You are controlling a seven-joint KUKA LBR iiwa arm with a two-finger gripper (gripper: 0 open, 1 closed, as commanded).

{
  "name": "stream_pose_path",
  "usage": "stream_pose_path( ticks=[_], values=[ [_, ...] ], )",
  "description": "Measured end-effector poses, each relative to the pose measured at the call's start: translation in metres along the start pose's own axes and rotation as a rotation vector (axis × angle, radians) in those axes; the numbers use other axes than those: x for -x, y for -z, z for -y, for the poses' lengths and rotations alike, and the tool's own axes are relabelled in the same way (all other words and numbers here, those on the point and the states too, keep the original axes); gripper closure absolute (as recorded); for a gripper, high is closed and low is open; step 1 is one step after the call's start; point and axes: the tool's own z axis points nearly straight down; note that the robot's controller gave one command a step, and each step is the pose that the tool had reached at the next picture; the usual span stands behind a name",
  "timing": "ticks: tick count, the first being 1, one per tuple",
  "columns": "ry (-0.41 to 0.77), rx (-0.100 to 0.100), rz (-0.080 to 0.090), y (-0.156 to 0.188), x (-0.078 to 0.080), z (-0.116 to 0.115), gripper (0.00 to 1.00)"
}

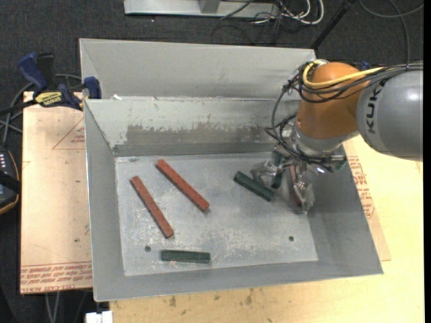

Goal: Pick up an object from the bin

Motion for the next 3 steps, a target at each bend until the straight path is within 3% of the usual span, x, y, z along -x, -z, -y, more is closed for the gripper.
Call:
stream_pose_path(
  ticks=[1, 2, 3],
  values=[
    [0.043, -0.033, 0.030, 0.004, 0.027, -0.026, 0.00],
    [0.038, -0.048, 0.039, 0.009, 0.028, -0.021, 1.00],
    [0.035, -0.056, 0.043, 0.134, -0.004, -0.080, 1.00]
  ],
)
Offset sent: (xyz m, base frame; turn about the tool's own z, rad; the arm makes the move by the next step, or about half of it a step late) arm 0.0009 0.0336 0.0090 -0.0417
